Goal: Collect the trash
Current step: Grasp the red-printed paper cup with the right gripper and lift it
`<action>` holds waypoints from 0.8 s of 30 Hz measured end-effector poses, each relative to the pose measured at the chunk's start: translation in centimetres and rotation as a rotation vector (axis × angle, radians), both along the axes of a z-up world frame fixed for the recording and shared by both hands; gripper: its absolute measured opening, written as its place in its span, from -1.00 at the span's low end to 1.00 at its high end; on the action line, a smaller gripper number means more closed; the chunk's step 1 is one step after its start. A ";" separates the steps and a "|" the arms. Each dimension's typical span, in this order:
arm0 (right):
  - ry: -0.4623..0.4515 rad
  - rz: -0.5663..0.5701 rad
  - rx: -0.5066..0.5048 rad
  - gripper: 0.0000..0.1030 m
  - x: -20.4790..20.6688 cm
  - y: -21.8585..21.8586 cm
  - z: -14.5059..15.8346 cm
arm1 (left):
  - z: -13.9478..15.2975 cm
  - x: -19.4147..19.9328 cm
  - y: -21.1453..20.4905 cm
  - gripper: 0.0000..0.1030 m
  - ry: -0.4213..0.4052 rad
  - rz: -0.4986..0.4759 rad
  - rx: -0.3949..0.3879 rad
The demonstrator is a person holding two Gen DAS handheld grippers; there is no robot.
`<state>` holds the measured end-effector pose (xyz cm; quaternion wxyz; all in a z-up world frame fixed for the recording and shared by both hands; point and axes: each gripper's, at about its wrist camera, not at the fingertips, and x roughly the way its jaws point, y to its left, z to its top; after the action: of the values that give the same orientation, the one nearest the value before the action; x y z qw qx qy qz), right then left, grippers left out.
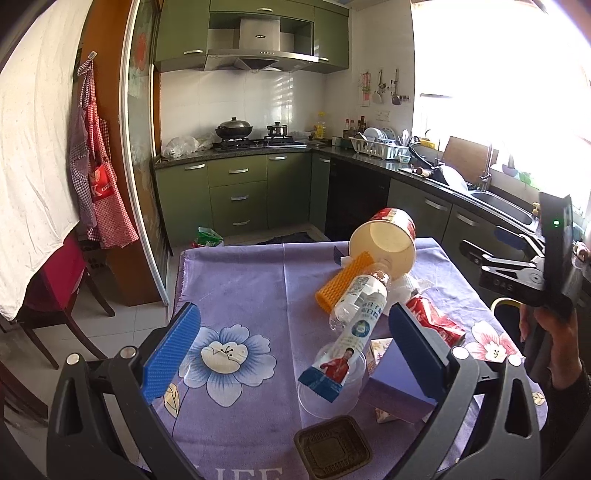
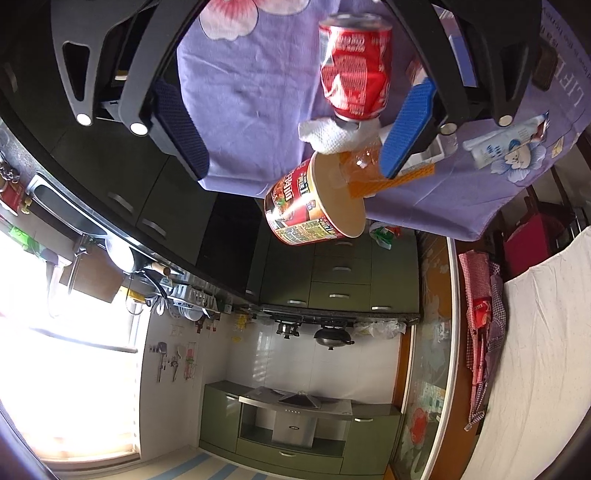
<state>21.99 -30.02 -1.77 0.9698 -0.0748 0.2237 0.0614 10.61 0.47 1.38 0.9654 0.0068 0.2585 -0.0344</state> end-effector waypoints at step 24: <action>0.037 -0.119 -0.182 -0.67 14.6 4.9 -8.2 | -2.5 5.8 1.4 0.89 0.065 -0.016 -0.021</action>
<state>36.59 -25.15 -9.96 0.9567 -0.1481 0.2501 -0.0154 16.38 1.90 -1.11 0.9562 -0.0025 0.2893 -0.0449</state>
